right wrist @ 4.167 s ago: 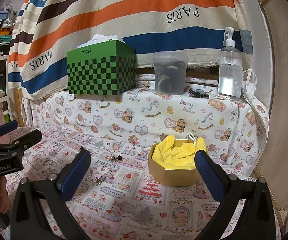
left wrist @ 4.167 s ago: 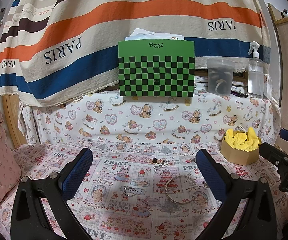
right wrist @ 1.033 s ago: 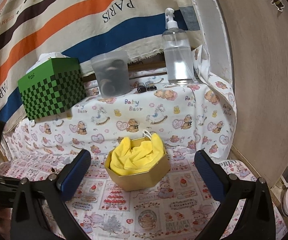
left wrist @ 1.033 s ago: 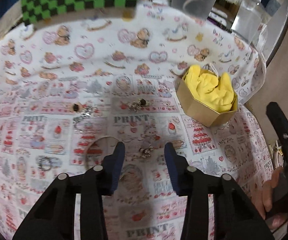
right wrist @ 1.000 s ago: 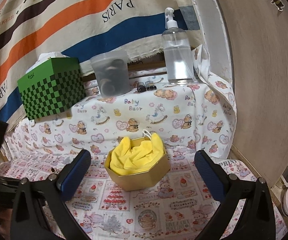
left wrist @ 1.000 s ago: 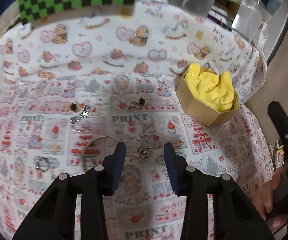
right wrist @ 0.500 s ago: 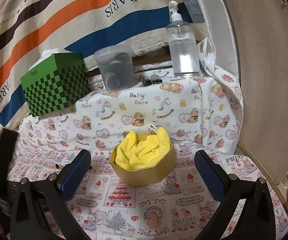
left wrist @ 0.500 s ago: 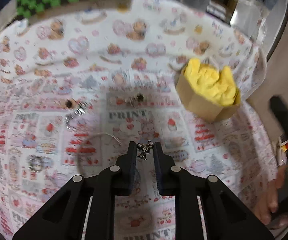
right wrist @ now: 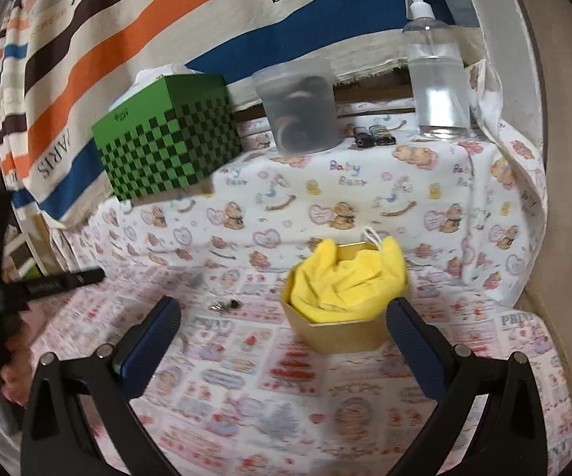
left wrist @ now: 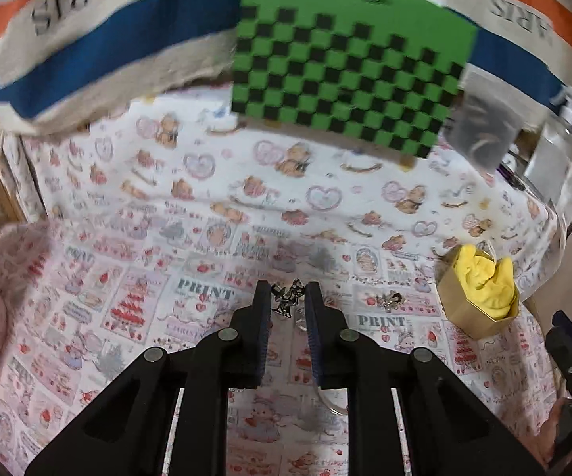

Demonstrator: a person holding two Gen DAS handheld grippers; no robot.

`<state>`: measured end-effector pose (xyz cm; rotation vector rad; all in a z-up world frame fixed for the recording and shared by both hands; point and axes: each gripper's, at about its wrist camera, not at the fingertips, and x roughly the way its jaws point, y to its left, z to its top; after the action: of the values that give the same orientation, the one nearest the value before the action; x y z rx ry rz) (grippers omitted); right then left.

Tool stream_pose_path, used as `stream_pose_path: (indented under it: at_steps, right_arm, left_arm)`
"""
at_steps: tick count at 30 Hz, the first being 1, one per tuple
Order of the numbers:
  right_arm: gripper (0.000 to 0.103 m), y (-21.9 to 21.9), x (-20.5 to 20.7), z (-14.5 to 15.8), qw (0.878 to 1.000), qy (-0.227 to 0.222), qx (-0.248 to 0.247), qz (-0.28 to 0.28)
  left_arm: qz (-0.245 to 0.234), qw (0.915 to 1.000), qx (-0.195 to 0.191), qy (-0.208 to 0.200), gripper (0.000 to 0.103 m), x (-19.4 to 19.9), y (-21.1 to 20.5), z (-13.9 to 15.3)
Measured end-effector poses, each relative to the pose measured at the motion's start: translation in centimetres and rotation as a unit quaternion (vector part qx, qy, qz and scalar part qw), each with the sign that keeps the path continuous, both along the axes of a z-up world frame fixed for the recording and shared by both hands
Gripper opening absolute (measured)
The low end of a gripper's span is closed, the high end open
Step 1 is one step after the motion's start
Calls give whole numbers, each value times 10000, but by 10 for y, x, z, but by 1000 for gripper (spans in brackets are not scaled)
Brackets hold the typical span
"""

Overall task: Organize jewelry
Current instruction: 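Carry the earring in the left gripper over the yellow-lined box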

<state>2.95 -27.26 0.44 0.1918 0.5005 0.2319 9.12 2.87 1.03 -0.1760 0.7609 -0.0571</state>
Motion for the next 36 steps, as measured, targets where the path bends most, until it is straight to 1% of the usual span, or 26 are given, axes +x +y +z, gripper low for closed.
stream_pose_path:
  at_steps: [2, 3, 4, 6, 8, 9, 11, 12, 13, 14, 16, 18, 20, 24, 25, 27, 30, 33, 35, 36]
  right_arm:
    - [103, 7, 7, 3, 9997, 203, 127, 82]
    - [103, 13, 12, 5, 9992, 347, 162, 148]
    - [103, 20, 17, 6, 9984, 473, 179, 245]
    - [99, 33, 24, 6, 9974, 598, 104, 381]
    - [88, 52, 35, 5, 9958, 737, -92, 536]
    - [85, 59, 42, 3, 9946, 819, -164, 617]
    - [70, 76, 57, -4, 9909, 1070, -316, 759]
    - [67, 81, 63, -8, 9890, 1182, -359, 819]
    - [59, 89, 73, -14, 9864, 1331, -433, 866]
    - [52, 94, 78, -18, 9847, 1427, -481, 882]
    - [43, 104, 92, -29, 9798, 1668, -584, 938]
    - [38, 110, 103, -38, 9767, 1810, -695, 920]
    - [31, 114, 110, -44, 9754, 1851, -820, 869]
    - [29, 124, 119, -53, 9718, 1810, -1257, 833]
    - [28, 125, 121, -55, 9710, 1800, -1325, 852]
    - [26, 128, 125, -58, 9694, 1835, -1373, 877]
    - [21, 134, 129, -62, 9679, 1879, -1418, 883]
    - [16, 137, 131, -63, 9672, 1898, -1460, 845]
    - [8, 137, 132, -63, 9669, 1923, -1462, 815]
    - [7, 136, 132, -63, 9670, 1941, -1431, 816]
  left_arm:
    - [-17, 9995, -295, 143, 16, 4, 8, -4]
    - [18, 9993, -331, 151, 16, 3, 6, -6]
    - [87, 9994, -310, 120, 16, 3, 7, -5]
    - [209, 9996, -199, -6, 16, 0, 6, -3]
    - [278, 9995, -146, -94, 16, -3, 8, -1]
    - [308, 9994, -135, -99, 16, -2, 9, -1]
    - [426, 9990, -25, -121, 16, -1, 10, -1]
    - [509, 9986, 50, -119, 16, -1, 12, -1]
    - [622, 9979, 124, -129, 16, -2, 13, -1]
    - [701, 9973, 116, -169, 16, -3, 16, 0]
    - [725, 9971, 6, -211, 16, -4, 21, 2]
    - [744, 9970, -16, -199, 16, -3, 24, 2]
    - [748, 9970, -24, -176, 16, -3, 24, 1]
    - [715, 9974, -63, -109, 16, -1, 23, 0]
    - [706, 9974, -62, -107, 16, -1, 23, 0]
    - [689, 9975, -53, -107, 16, -1, 21, 0]
    - [684, 9976, -59, -118, 16, -1, 20, 1]
    - [744, 9971, -82, -129, 16, -2, 21, 2]
    - [746, 9970, -149, -119, 16, -2, 23, 2]
    - [741, 9970, -173, -112, 16, -1, 23, 2]
